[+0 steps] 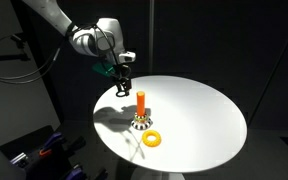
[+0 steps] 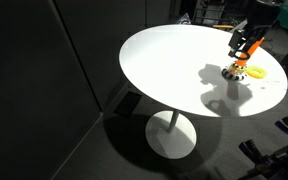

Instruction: Place the dark green ring on the stack

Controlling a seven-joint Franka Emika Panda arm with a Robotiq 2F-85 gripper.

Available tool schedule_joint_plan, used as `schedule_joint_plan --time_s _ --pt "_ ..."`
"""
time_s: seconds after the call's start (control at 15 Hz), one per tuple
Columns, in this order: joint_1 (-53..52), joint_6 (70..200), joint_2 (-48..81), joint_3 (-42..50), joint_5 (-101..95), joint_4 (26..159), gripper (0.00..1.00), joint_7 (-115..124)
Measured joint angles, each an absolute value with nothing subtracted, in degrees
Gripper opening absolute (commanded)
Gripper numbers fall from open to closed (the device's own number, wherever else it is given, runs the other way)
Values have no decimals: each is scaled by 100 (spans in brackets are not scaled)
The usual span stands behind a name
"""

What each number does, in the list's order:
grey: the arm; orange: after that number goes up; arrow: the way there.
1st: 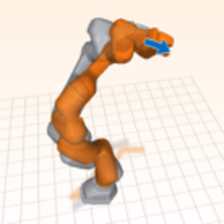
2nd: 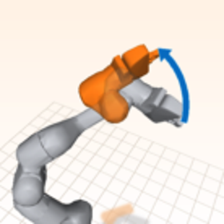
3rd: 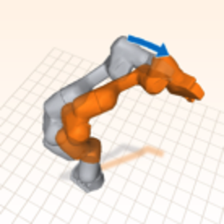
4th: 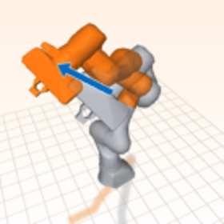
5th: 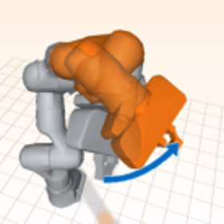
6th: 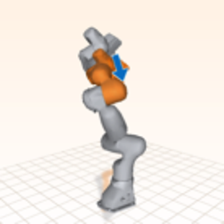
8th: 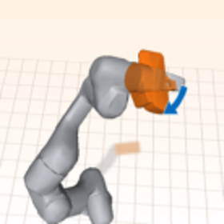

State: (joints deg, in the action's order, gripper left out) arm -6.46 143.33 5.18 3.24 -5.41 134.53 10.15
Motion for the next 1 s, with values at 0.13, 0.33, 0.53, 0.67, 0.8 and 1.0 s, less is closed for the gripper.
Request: schedule_joint_plan --time_s 0.13,0.33,0.53,0.67,0.8,1.0 --pt "-574 14147 424 306 -541 13326 44 1015" --pt "-488 13934 330 299 -541 13168 44 1015" --pt "-389 13777 252 297 -541 13026 44 1015" --pt "-312 13681 210 297 -541 12938 44 1015" --pt "-224 13600 185 300 -541 12858 44 1015" --pt "-105 13558 185 308 -541 12821 44 1015"
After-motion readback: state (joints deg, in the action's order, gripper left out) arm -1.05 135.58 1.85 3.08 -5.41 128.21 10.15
